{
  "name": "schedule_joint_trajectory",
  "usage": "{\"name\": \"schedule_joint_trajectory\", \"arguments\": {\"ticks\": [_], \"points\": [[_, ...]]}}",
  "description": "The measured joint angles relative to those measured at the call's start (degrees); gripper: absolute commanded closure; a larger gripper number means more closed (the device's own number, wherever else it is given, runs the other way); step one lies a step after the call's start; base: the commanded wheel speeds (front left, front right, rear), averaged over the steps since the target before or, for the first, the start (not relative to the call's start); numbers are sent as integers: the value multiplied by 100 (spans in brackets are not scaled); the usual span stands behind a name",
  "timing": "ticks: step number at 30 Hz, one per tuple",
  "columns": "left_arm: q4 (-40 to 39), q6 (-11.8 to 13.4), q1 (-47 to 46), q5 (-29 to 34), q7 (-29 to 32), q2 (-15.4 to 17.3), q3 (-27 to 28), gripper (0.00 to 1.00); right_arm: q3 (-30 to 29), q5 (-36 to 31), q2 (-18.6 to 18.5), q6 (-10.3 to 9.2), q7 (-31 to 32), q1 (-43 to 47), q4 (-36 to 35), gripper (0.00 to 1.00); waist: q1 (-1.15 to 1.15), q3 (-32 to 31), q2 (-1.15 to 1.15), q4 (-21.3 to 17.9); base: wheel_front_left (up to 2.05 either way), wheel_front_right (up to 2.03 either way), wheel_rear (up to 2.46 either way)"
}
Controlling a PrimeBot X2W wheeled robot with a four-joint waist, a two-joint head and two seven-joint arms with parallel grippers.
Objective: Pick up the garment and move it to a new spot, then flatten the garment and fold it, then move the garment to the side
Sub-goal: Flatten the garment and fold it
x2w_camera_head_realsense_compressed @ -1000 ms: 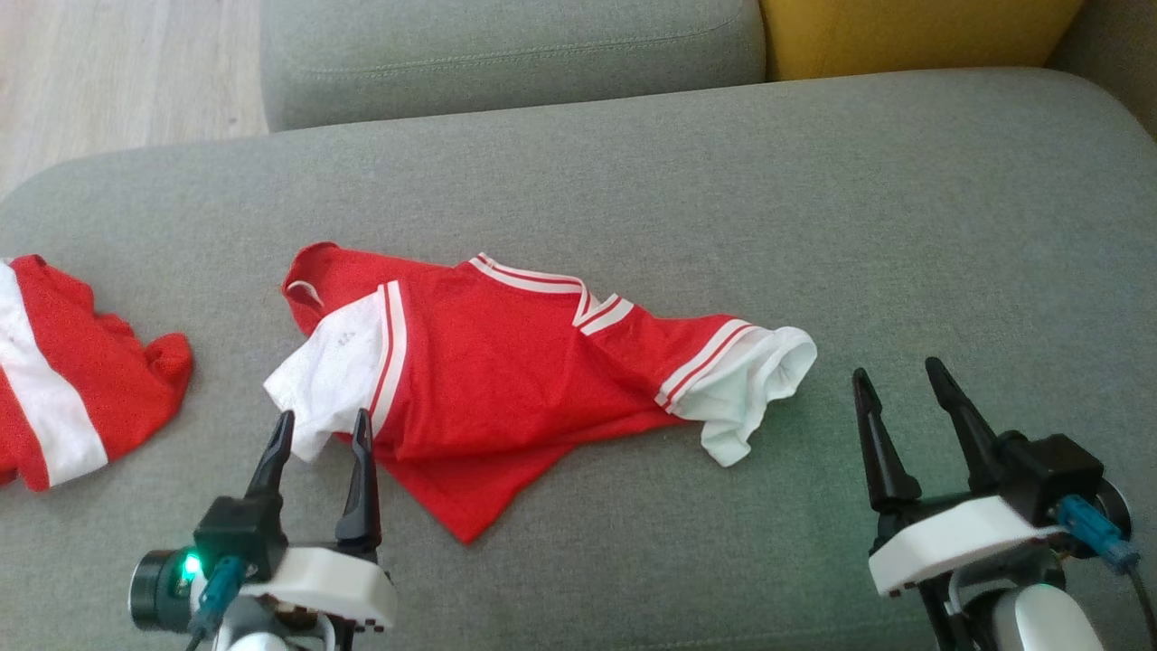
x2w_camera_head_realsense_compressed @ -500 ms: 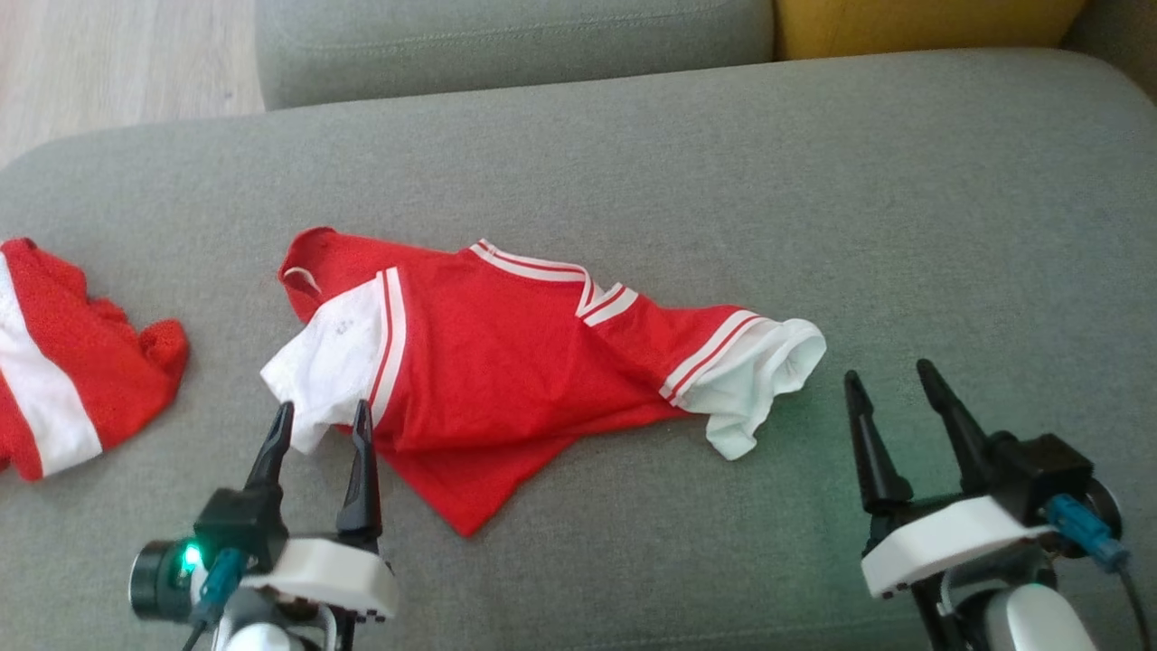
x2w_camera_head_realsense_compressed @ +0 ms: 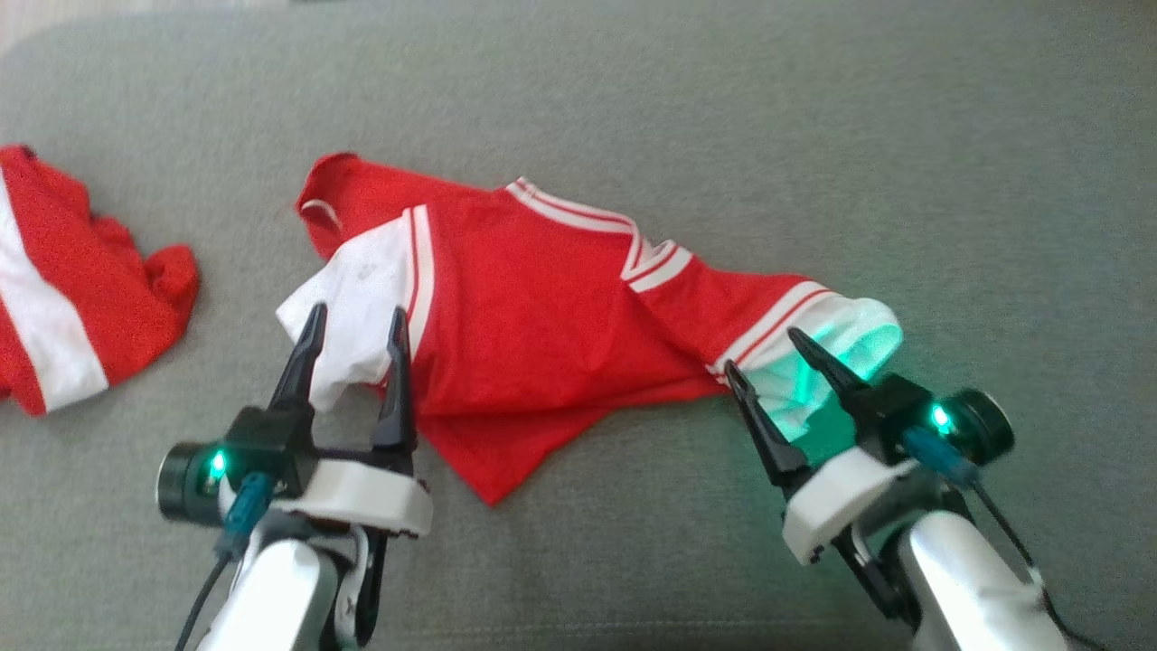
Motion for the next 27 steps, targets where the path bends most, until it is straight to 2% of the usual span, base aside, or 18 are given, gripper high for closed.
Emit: {"name": "schedule_joint_trajectory", "arguments": {"ticks": [9, 10, 11, 12, 23, 27], "points": [[56, -77, -178, 93, 0, -174, 24, 0, 750, -8, -348, 0, 347, -534, 355, 0, 0, 393, 0, 291, 0, 0, 0], [67, -93, -182, 97, 0, -193, 27, 0, 759, 21, -358, 0, 394, -547, 377, 25, 0, 409, 0, 297, 0, 0, 0], [77, -93, -188, 122, 0, -215, 32, 0, 723, 34, -354, 0, 413, -553, 396, 65, 0, 421, 0, 298, 0, 0, 0], [86, -98, -199, 154, 0, -241, 33, 0, 658, 36, -353, 0, 435, -561, 408, 100, 0, 428, 0, 296, 0, 0, 0], [145, -252, -313, 294, 0, -349, 104, 0, -549, 426, -23, 0, 203, -770, 314, 100, -1, 407, 0, 229, 0, 0, 0], [160, -318, -337, 309, 0, -413, 118, 0, -1148, 711, 83, 1, 149, -1063, 613, 100, -1, 455, 0, 265, 0, 0, 0]]}}
